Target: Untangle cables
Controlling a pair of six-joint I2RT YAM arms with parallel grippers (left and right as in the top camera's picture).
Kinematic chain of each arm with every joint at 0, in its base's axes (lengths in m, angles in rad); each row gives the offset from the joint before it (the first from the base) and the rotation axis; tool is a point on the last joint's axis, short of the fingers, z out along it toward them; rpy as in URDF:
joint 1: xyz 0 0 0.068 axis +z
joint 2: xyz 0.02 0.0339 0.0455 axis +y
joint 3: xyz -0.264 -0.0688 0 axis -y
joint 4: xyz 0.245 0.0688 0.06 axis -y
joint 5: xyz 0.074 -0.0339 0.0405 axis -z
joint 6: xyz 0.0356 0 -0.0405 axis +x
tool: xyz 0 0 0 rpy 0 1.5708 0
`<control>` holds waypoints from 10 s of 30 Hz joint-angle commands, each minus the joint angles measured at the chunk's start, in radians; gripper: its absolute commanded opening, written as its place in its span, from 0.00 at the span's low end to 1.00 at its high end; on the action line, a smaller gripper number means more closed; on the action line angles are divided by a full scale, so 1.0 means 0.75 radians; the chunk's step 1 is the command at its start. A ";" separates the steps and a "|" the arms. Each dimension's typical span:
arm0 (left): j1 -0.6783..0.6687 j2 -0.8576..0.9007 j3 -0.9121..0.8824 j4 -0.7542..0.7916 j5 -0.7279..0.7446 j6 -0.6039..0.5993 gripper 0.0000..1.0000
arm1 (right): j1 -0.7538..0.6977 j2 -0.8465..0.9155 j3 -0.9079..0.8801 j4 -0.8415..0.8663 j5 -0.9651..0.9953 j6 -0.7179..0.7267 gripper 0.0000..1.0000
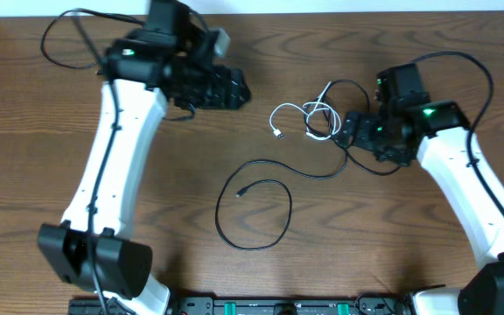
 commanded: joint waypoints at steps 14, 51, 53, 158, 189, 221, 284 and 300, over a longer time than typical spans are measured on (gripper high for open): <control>-0.349 0.153 -0.019 0.430 -0.039 -0.005 0.93 | -0.326 -0.221 0.099 -0.259 0.001 -0.099 0.99; -0.550 0.651 -0.019 0.979 -0.496 0.086 0.50 | -0.326 -0.221 0.099 -0.378 -0.001 -0.100 0.99; -0.550 0.651 -0.019 0.982 -0.496 0.085 0.50 | -0.326 -0.221 0.099 -0.382 -0.001 -0.100 0.99; 0.257 0.003 -0.018 -0.015 -0.936 -0.712 0.59 | -0.326 -0.219 0.095 -0.361 -0.035 -0.179 0.99; -0.027 0.199 -0.018 0.400 -0.354 -0.225 0.78 | -0.326 -0.219 0.094 -0.342 -0.055 -0.169 0.99; -0.110 0.680 -0.018 0.757 -0.454 0.638 0.34 | -0.326 -0.219 0.093 -0.318 -0.055 -0.169 0.99; -0.251 -0.280 -0.018 1.453 -0.507 -0.121 0.07 | -0.326 -0.219 0.092 -0.327 -0.055 -0.170 0.99; -0.251 -0.177 -0.018 1.062 -0.374 0.286 0.07 | -0.326 -0.219 0.092 -0.330 -0.066 -0.185 0.99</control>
